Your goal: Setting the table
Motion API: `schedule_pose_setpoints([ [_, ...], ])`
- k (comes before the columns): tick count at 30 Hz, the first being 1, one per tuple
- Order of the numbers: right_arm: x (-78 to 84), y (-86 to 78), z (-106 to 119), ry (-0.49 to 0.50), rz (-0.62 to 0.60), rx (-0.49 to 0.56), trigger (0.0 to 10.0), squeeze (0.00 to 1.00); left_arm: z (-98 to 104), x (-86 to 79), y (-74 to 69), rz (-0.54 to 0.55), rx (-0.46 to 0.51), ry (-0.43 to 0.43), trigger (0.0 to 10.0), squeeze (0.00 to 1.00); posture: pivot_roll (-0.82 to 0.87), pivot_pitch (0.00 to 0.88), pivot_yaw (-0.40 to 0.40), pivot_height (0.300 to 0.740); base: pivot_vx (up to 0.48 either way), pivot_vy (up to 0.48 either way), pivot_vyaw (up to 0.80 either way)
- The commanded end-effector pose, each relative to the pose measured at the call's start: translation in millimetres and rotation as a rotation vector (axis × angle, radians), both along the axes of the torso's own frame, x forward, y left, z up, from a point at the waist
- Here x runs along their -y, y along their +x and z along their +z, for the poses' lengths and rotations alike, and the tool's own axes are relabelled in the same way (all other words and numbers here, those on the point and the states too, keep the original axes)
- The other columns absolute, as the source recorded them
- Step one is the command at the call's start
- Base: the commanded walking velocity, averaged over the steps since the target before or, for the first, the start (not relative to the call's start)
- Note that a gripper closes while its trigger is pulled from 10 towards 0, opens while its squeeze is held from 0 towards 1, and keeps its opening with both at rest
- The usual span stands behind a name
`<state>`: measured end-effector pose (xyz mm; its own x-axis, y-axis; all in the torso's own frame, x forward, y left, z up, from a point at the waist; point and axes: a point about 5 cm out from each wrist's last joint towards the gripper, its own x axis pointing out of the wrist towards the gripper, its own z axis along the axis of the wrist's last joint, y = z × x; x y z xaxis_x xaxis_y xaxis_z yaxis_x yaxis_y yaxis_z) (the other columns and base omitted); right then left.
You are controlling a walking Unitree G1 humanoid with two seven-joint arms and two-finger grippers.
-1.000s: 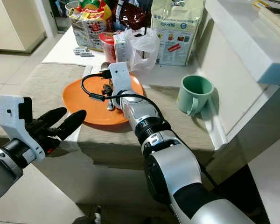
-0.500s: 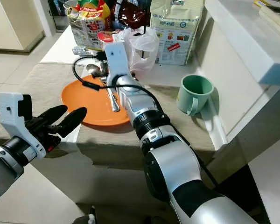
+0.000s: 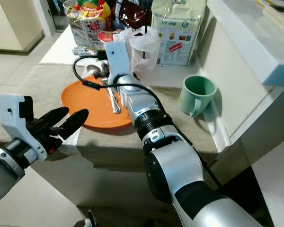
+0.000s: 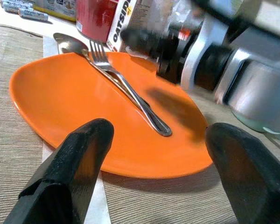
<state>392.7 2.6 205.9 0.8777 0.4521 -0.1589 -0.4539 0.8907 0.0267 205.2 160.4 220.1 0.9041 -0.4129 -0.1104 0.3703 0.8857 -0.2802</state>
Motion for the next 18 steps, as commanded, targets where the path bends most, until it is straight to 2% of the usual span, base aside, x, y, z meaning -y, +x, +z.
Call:
schedule_pose_setpoints([
  [1,3.7,-0.9,-11,0.002,-0.02,-0.059,10.0,1.0,0,0.8,0.2,-0.01,-0.006,0.005,10.0,0.0,0.22,0.081,-0.007,0.74,0.0,0.0,0.0],
  [9,6.3,-4.3,-28,0.03,-0.01,-0.198,10.0,1.0,1,3.6,1.6,-0.025,0.005,0.012,10.0,0.0,0.21,0.07,-0.007,0.74,0.0,0.0,0.0],
  [18,4.7,-0.9,-14,0.011,0.043,-0.173,10.0,1.0,1,3.6,2.6,-0.029,0.007,0.013,10.0,0.0,0.2,0.053,-0.01,0.74,0.0,0.0,0.0],
])
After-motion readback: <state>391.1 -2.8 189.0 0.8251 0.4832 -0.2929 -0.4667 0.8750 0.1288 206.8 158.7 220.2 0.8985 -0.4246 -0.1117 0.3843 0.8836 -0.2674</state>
